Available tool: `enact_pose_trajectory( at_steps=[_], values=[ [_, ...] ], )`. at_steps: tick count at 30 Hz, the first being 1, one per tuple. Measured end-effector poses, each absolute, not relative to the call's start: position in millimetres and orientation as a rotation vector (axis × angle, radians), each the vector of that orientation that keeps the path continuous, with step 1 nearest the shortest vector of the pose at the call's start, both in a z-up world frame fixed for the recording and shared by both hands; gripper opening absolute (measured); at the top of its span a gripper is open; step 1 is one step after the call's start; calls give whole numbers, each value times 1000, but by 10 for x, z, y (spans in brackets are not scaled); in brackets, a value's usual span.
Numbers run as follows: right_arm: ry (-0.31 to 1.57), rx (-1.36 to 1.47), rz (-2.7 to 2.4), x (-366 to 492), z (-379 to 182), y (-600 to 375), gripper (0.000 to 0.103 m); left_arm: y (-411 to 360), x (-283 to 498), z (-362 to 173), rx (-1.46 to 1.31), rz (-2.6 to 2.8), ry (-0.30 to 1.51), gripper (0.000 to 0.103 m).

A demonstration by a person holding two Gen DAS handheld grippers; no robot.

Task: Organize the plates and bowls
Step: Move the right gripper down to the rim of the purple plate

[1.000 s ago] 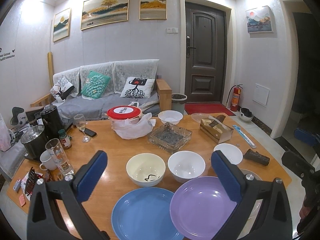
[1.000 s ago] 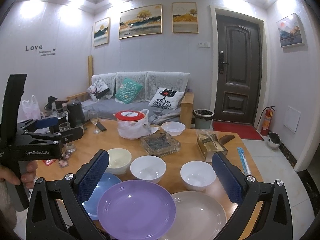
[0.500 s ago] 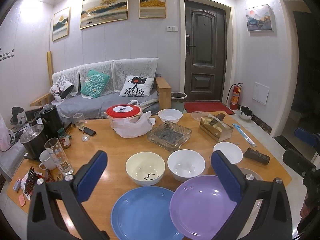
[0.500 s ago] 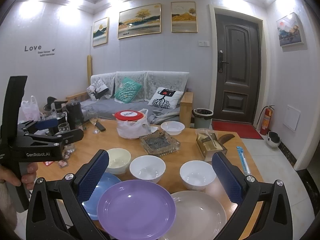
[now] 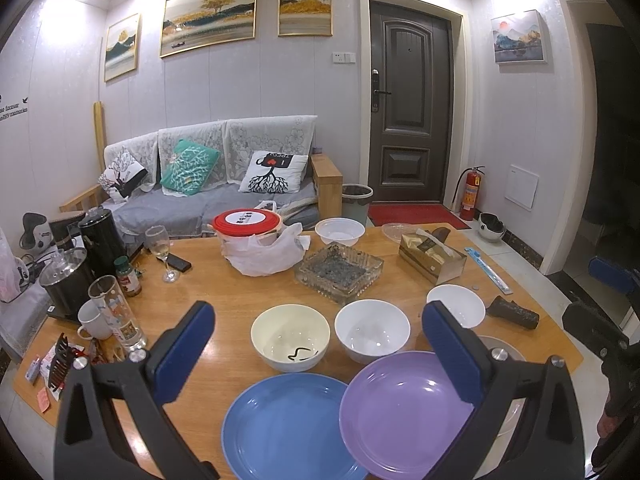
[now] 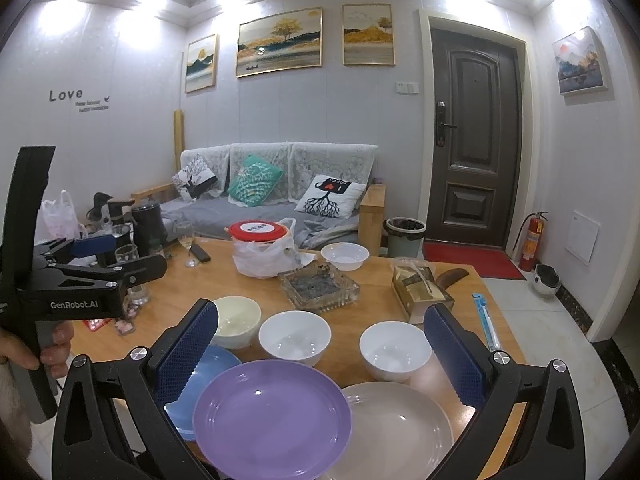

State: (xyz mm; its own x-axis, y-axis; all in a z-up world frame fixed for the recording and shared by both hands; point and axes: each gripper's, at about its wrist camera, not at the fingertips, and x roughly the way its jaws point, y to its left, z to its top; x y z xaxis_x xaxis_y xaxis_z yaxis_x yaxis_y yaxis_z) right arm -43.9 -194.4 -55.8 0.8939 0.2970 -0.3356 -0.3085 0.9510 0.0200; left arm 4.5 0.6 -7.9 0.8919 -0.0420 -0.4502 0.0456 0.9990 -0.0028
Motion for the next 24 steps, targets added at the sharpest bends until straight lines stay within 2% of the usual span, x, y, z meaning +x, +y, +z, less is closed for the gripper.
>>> enact_pose_trajectory(
  at_steps=[7,13,14,16,19,22,24],
  values=[
    [370,6,327,-386,-578,-2010,102,29,99,-95,-5,-78,480,103],
    [504,7,321,-200,-881,-2055,101,126,314,-352,-67,-140,572,102],
    [541,4,312,-149,-978,-2062,99,138,358,-426,-89,-157,597,102],
    [604,-6,288,-67,-1183,-2071,84,223,461,-631,-162,-206,662,102],
    [697,-2,264,50,-1505,-2103,72,293,624,-969,-254,-256,778,102],
    [806,29,244,142,-1866,-2138,67,292,747,-1294,-275,-251,855,92],
    [857,59,246,192,-2054,-2168,63,280,821,-1492,-295,-240,920,77]
  ],
)
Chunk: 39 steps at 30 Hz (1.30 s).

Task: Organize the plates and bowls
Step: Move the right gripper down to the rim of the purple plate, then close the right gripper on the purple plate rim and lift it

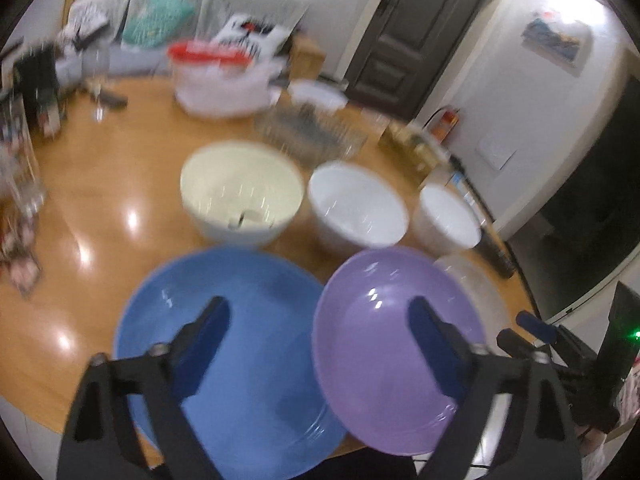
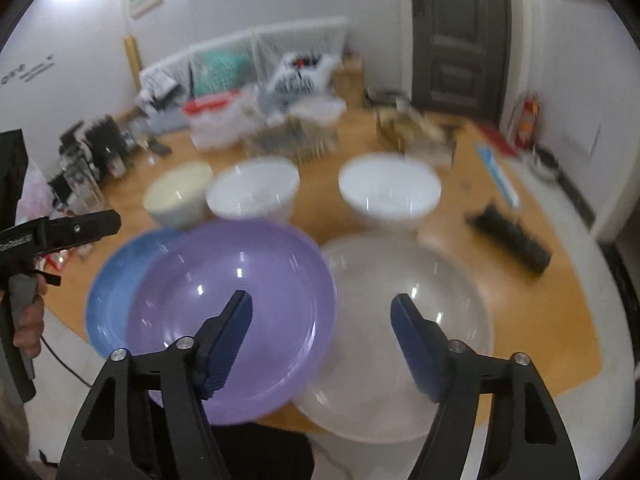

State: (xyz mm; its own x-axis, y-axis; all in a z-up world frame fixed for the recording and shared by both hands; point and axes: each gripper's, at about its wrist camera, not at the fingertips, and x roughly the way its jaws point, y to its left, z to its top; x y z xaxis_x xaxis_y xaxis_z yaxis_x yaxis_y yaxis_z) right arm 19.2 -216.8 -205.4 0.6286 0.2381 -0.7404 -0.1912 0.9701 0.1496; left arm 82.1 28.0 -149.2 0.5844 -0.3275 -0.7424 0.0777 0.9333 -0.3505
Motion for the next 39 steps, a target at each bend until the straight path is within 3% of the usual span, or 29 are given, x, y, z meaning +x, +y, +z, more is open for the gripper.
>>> enact_pose_trajectory(
  at_steps=[12,18,22,39],
  values=[
    [967,79,233,275,-2376,-2080,35,108,897,-1996,-282,-269,1047,29],
    [979,91,244,272,-2392,-2084,18,105,904,-2013,-265,-261,1061,17],
    [970,97,252,258,-2379,-2077,16,84,904,-1996,-247,-261,1060,13],
    [917,141,179,126,-2272,-2503,17,-547,969,-1788,-101,-317,1036,13]
  ],
)
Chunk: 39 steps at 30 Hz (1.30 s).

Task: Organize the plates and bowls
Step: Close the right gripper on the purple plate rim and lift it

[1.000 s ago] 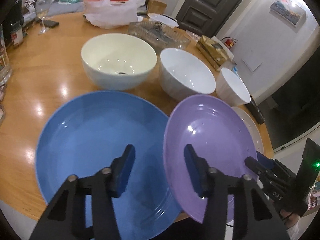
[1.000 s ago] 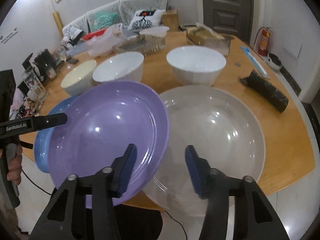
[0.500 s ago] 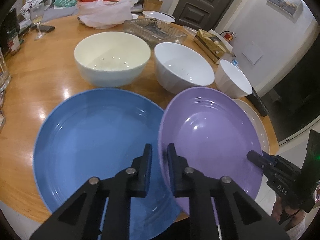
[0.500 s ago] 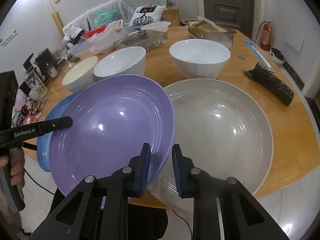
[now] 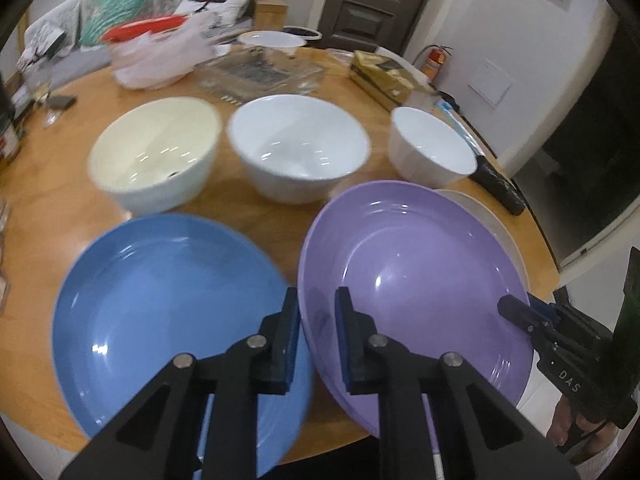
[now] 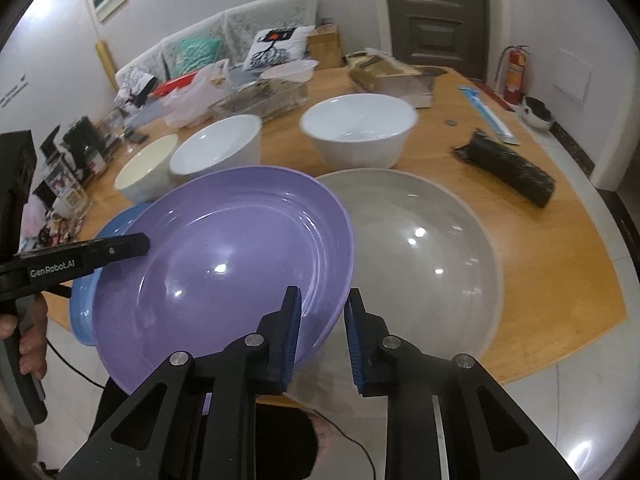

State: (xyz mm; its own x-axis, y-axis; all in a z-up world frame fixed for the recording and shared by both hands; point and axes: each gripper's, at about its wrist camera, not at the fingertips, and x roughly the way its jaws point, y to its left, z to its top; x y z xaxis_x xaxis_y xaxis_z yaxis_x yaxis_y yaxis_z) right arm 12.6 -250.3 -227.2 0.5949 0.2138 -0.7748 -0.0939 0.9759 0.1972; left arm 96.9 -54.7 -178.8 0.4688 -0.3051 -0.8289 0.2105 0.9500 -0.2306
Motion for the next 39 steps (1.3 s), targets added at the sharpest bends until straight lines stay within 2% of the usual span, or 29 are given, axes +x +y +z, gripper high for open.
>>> enact_pose_trajectory(
  at_steps=[13,39],
  values=[
    [914,160,38,60,-2337,-3073,17,-1377,1193,-1917,48,-393,1075,13],
    [959,114,-18,164,-2502,-3136,19,-1720,1346,-2081,229,-365,1063,16]
  ],
)
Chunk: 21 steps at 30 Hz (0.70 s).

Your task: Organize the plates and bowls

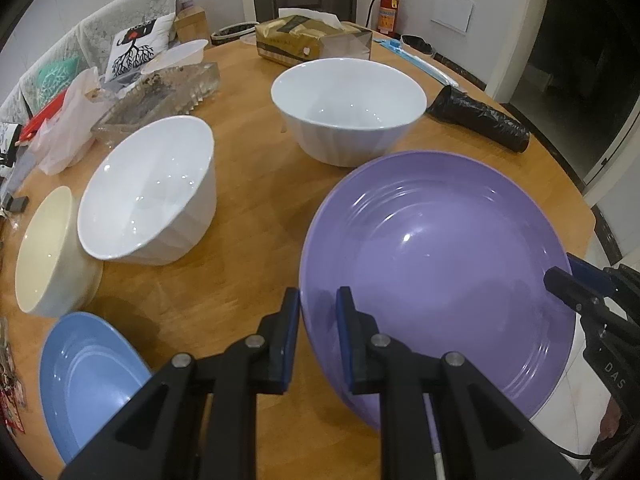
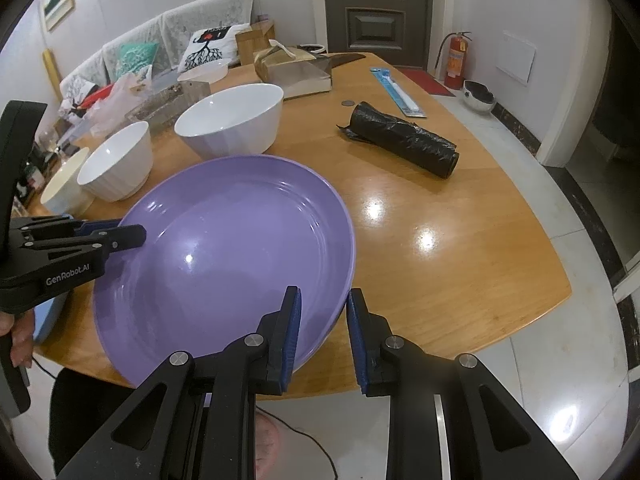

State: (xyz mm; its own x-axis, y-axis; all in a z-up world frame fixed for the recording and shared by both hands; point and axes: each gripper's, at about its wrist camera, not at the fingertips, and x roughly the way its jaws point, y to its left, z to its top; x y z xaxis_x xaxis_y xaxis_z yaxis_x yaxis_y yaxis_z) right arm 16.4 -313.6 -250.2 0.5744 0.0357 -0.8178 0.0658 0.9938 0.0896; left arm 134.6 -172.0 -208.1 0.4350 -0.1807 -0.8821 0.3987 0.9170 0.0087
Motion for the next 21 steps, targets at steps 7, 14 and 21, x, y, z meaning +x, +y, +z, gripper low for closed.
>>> enact_pose_trajectory(
  at_steps=[7,14,21],
  values=[
    [930,120,-15,101,-2404,-3151,45,-1645,1308,-1980,197,-368,1054,20],
    [766,43,32,-81,-1969,-2978,80,-1303,1209,-1696,121,-363,1005,28],
    [519,10,86,-237,-1638,-2569,93,-625,1073,-1468,50,-296,948,29]
  ],
)
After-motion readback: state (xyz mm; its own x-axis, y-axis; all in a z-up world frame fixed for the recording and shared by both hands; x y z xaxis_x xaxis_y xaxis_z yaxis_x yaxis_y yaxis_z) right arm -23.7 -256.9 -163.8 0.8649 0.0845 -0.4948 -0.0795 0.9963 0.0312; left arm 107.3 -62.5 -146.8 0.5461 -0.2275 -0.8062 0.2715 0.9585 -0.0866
